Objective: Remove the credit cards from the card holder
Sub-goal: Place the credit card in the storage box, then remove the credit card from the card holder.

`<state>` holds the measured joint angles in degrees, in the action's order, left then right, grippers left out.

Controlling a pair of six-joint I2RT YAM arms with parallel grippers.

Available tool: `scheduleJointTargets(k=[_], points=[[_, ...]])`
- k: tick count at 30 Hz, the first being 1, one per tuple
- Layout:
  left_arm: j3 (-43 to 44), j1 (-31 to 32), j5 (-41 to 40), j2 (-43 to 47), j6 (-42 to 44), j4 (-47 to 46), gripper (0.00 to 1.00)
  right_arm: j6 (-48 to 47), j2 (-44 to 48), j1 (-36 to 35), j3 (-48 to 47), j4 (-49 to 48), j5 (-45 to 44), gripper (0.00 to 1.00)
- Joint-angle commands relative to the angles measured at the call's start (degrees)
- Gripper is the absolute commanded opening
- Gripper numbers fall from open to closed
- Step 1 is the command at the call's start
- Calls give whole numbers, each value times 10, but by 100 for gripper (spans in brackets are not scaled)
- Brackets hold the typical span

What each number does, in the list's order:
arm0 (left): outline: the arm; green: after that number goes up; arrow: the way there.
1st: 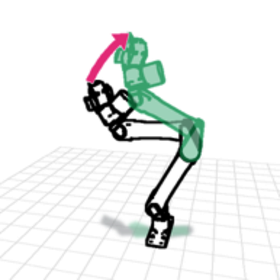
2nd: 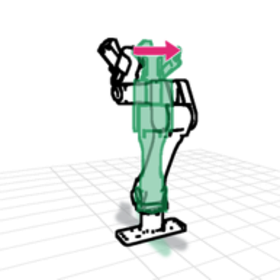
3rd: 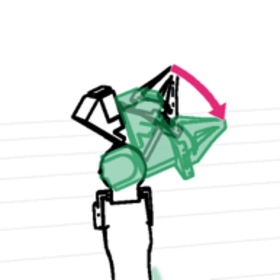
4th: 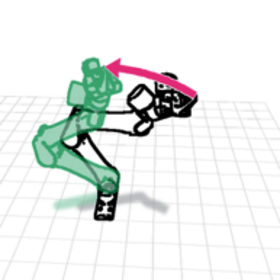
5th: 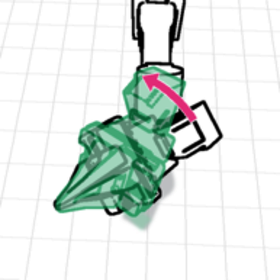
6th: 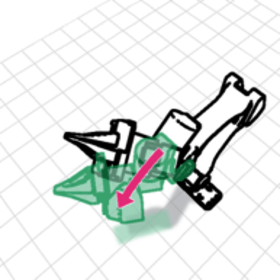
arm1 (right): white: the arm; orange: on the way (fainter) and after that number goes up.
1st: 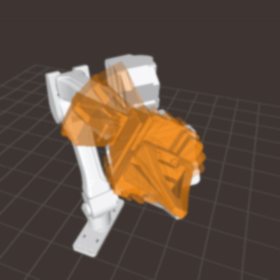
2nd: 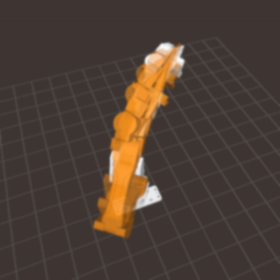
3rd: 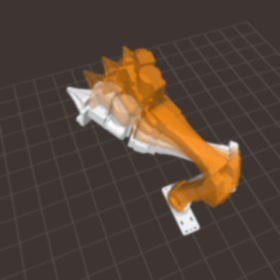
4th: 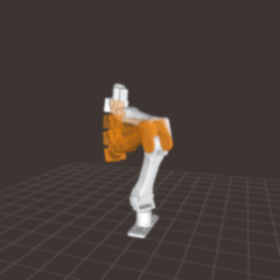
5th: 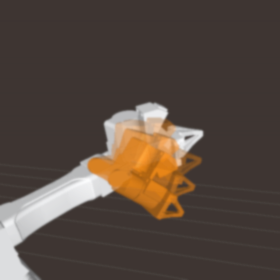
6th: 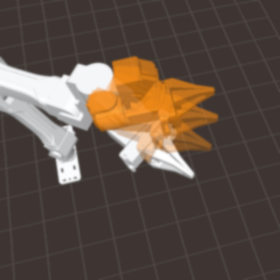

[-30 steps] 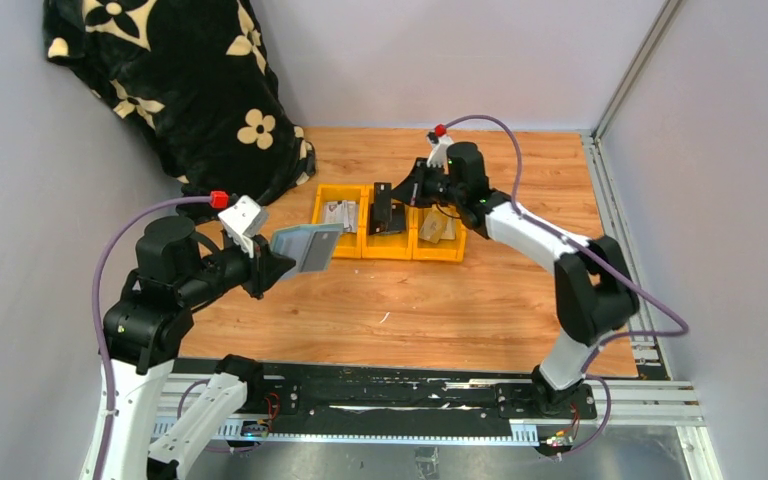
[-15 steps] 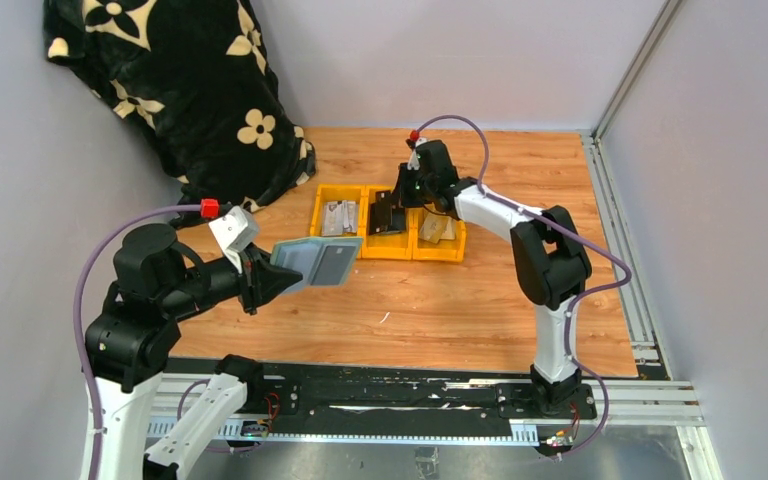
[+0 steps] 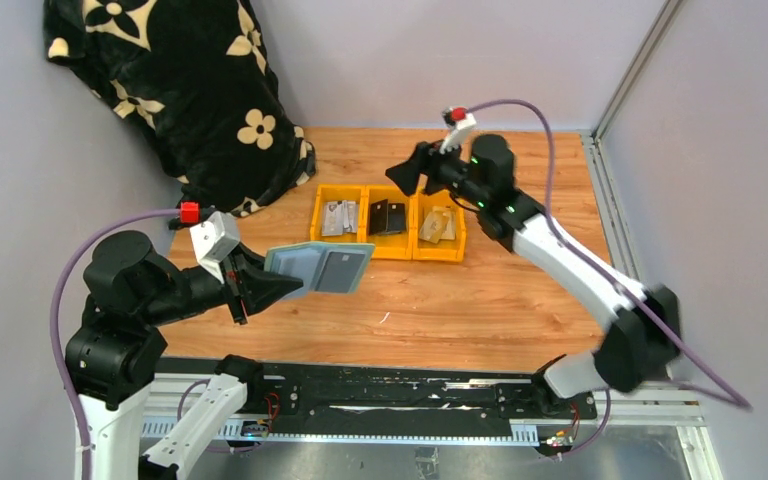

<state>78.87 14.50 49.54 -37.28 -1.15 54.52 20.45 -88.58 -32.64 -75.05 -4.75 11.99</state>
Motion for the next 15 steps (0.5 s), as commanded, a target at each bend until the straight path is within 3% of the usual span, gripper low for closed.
scheduleJointTargets(k=[1,4,7,12,15], points=[[15,4,25,7,-46,-58,0,65,176,-19,164,-232,226,75],[14,4,36,7,-70,-82,0,112,274,-48,255,-353,296,77],[10,3,59,6,-99,-106,0,85,342,-120,292,-354,287,77],[-4,4,110,6,-161,-159,0,64,354,-187,291,-334,255,78],[0,3,113,4,-172,-165,0,73,344,-205,280,-346,271,70]])
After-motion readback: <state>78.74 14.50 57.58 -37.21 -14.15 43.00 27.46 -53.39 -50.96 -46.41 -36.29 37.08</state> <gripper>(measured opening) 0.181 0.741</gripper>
